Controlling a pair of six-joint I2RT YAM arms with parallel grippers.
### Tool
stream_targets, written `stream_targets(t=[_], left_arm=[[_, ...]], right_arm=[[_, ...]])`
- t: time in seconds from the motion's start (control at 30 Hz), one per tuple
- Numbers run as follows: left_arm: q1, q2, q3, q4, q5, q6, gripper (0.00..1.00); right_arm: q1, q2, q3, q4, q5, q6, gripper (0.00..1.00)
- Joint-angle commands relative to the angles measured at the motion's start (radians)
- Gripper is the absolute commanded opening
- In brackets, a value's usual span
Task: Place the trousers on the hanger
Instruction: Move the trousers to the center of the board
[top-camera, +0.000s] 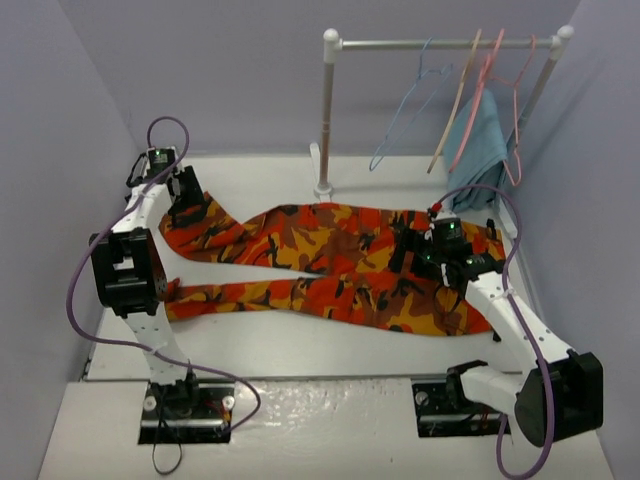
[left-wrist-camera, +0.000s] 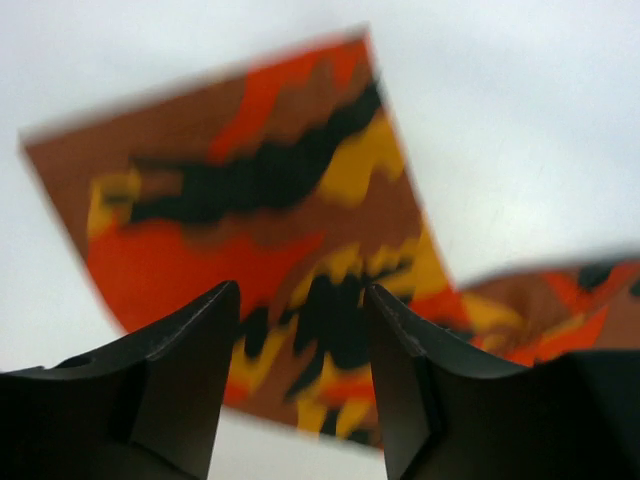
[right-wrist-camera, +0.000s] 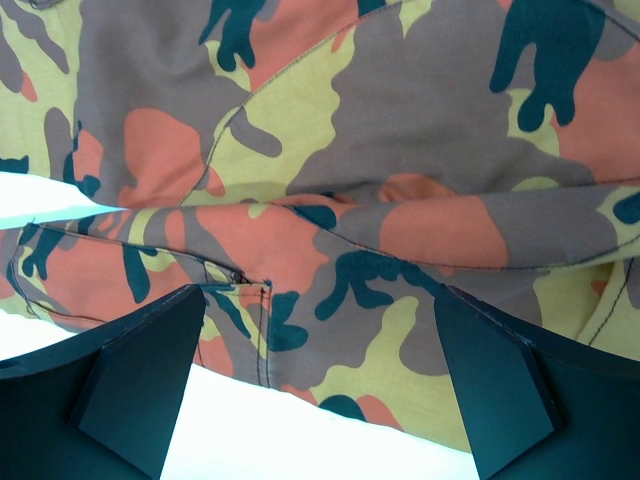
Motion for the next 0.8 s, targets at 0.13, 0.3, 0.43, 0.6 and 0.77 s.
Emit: stream_targets(t=[0.13,0.3,0.43,0.6,0.77], left_arm=[[0.0,0.316,0.329,-0.042,0.122,0.016,0.2],[0.004,0.384,0.36,-0.071,0.112,-0.031,0.14],[0.032,0.471,0.436,-0.113,0.076,-0.082,0.13],[0.111,0.568,0.562,-0.158,0.058,-0.207,0.14],[0.175,0.624,0.664,-0.185,0.001,-0.287,0.14]], right_arm=[[0.011,0.031,0.055,0.072,0.043,0.018,0.97],[0.011,0.044,0.061,0.084,0.081,0.045,0.97],[0.013,0.067,0.062,0.107,0.097,0.062,0.97],[0.013,0.11,0.064,0.141,0.118,0.086,0.98],[0.013,0.168,0.073,0.18,0.157,0.096,0.98]])
